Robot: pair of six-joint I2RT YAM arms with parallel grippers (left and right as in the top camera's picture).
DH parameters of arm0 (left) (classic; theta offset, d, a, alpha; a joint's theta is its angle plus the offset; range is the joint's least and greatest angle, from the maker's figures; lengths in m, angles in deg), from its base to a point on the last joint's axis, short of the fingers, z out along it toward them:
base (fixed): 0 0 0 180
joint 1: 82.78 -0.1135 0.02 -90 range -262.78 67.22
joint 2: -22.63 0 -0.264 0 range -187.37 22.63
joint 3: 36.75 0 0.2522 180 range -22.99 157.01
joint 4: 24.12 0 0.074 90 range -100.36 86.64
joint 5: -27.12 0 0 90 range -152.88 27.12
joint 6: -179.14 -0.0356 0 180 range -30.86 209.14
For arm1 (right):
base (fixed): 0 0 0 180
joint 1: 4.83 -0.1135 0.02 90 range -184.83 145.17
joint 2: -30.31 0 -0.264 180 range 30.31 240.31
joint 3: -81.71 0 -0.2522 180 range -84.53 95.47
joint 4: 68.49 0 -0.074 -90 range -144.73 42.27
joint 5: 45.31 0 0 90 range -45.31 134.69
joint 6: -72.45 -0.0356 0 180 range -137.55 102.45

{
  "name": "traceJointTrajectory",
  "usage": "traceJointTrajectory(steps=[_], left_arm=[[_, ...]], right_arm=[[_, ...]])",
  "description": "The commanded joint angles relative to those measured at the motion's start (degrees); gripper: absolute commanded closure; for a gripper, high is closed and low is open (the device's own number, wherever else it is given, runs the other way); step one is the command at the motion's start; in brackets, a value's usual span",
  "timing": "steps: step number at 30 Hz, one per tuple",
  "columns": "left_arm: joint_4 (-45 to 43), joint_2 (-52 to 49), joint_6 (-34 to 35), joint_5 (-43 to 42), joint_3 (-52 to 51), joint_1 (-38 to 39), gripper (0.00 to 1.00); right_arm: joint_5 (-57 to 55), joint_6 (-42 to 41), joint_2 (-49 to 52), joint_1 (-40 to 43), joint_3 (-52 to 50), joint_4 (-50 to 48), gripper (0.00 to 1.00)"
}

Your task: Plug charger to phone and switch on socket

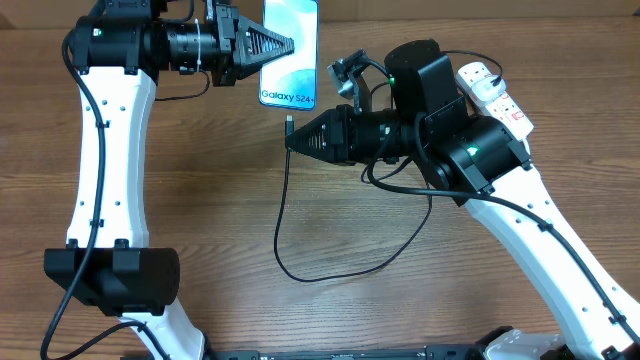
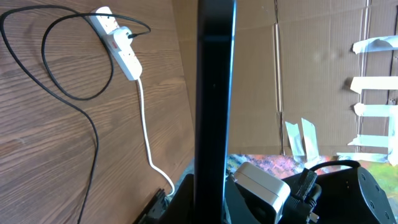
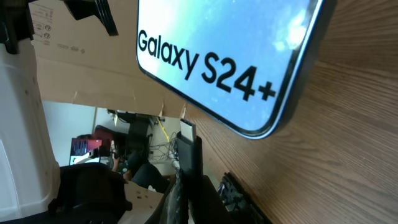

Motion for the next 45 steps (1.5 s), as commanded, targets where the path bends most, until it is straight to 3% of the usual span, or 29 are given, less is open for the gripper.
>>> traceJointTrajectory(steps=[1,45], left_arm=[[-0.1,0.2,-1.1,-1.8,0.5,0.1,0.96],[1.4,0.2,-2.6,-3.7,0.5,0.1,0.96]], right_arm=[[1.1,0.0,-0.5,0.0,0.6,-1.2,0.96],[-0.2,-0.6,-0.4,0.0,0.6,-1.3,0.96]])
